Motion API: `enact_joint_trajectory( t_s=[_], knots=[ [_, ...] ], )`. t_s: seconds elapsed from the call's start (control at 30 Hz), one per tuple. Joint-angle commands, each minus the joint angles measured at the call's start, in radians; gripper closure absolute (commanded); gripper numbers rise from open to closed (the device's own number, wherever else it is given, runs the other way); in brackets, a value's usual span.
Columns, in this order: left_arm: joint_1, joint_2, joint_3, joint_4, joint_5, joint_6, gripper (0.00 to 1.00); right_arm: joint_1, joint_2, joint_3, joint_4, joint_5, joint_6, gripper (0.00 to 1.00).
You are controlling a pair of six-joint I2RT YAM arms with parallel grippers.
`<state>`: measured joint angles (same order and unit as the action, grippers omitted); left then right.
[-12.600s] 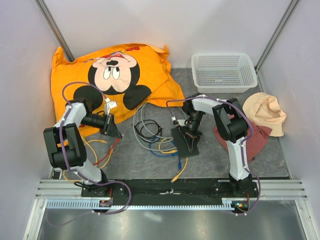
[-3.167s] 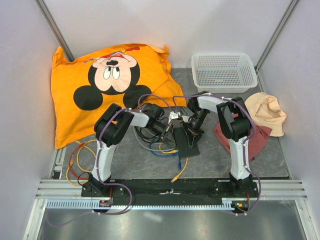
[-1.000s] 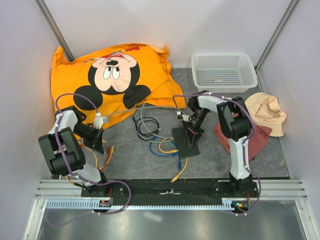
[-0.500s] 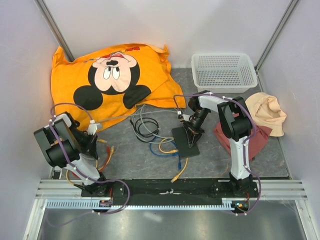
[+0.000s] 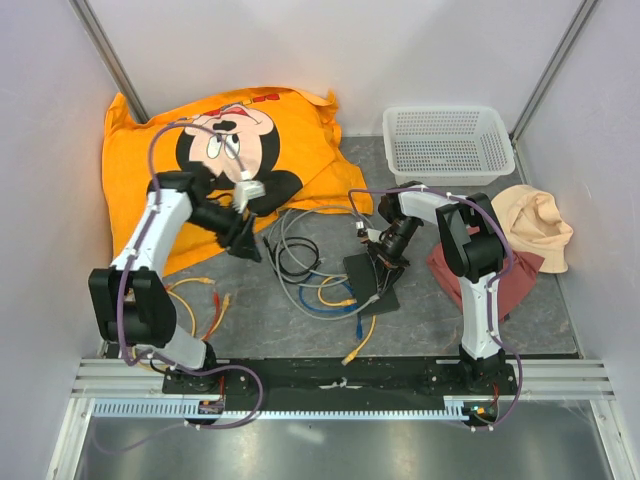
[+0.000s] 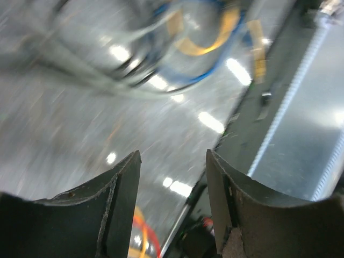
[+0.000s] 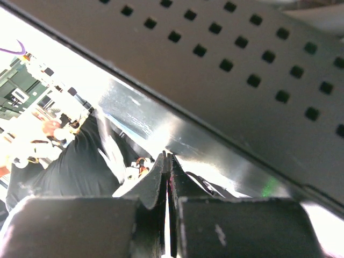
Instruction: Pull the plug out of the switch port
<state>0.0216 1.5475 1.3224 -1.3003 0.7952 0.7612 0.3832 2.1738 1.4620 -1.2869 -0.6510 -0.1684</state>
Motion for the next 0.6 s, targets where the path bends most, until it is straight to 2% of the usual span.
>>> enact_joint_trajectory(
  t_s=[0.0,0.1,0.13,0.2,0.33,0.57],
  knots=[
    [-0.266,-0.007,0.073,0.117,0.136,-0.215,0.41,0.002,0.090,-0.046,0.374,0.220,-0.026,1.00],
    [-0.411,0.072,0.077,0.254,0.162,-0.348,0.43,0.003,0.093,-0.052,0.379,0.221,-0.028,1.00],
    [-0.434,0.101,0.093,0.319,0.176,-0.425,0.44,0.002,0.092,-0.054,0.379,0.221,-0.028,1.00],
    [-0.481,0.167,0.112,0.354,0.238,-0.468,0.44,0.003,0.093,-0.057,0.380,0.223,-0.028,1.00],
    [-0.541,0.314,0.155,0.421,0.268,-0.529,0.45,0.003,0.096,-0.054,0.379,0.229,-0.029,1.00],
    [-0.574,0.399,0.069,0.623,0.289,-0.643,0.45,0.003,0.090,-0.046,0.377,0.243,-0.029,1.00]
  ],
)
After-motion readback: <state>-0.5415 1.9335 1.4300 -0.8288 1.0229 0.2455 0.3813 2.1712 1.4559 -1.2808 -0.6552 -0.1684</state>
